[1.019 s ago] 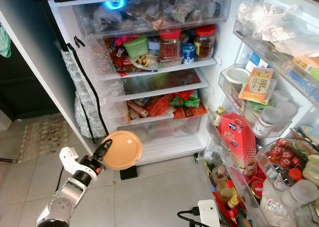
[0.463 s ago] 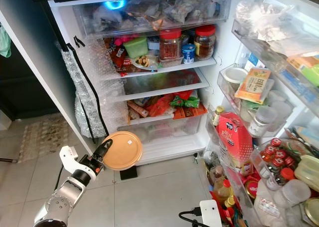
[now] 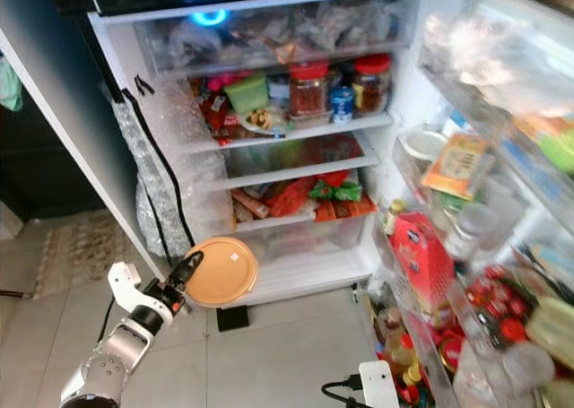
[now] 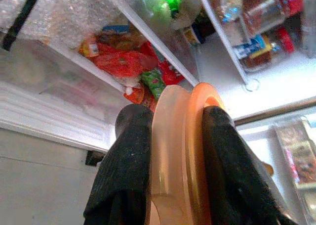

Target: Restocking fridge

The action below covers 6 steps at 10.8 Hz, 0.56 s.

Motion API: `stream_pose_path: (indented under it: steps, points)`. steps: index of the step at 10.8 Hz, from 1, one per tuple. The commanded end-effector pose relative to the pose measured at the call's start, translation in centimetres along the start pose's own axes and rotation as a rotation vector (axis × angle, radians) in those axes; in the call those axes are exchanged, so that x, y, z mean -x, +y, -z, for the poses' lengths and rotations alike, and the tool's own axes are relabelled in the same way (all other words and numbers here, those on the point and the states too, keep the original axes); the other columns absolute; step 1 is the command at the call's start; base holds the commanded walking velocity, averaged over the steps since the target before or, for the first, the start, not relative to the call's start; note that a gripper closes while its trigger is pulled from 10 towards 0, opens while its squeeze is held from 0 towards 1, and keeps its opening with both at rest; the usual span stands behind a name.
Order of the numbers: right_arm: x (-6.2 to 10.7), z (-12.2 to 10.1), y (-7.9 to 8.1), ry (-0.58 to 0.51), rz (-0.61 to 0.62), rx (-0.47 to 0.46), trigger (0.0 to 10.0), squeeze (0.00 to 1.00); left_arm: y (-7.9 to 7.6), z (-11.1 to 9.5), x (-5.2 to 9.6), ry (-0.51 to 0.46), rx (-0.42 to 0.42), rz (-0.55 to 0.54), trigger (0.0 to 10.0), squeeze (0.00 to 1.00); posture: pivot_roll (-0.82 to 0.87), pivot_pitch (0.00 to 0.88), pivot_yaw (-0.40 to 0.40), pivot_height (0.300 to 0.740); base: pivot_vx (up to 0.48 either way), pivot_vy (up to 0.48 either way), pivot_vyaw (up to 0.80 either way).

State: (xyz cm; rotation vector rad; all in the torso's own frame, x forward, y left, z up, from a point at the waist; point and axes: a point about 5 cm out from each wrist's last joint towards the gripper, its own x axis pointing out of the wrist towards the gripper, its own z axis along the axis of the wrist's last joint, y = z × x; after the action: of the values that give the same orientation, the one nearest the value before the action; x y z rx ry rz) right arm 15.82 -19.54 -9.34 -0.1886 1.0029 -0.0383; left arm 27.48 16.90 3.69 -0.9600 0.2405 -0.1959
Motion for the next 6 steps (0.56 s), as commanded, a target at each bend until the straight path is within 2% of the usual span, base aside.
stream_pose_path:
  steps: [1, 6]
  points:
    - [0.02, 0.16, 0.38, 0.011, -0.006, 0.007, 10.0, 0.0, 0.08, -0.17, 0.15, 0.003, -0.006, 0.007, 10.0, 0.0, -0.05, 0.0, 0.061, 0.74, 0.292, 0.0, 0.0]
    - [0.02, 0.25, 0.38, 0.018, -0.005, 0.012, 10.0, 0.0, 0.18, 0.18, 0.16, 0.026, -0.012, 0.013, 10.0, 0.0, -0.04, 0.0, 0.061, 0.74, 0.3, 0.0, 0.0]
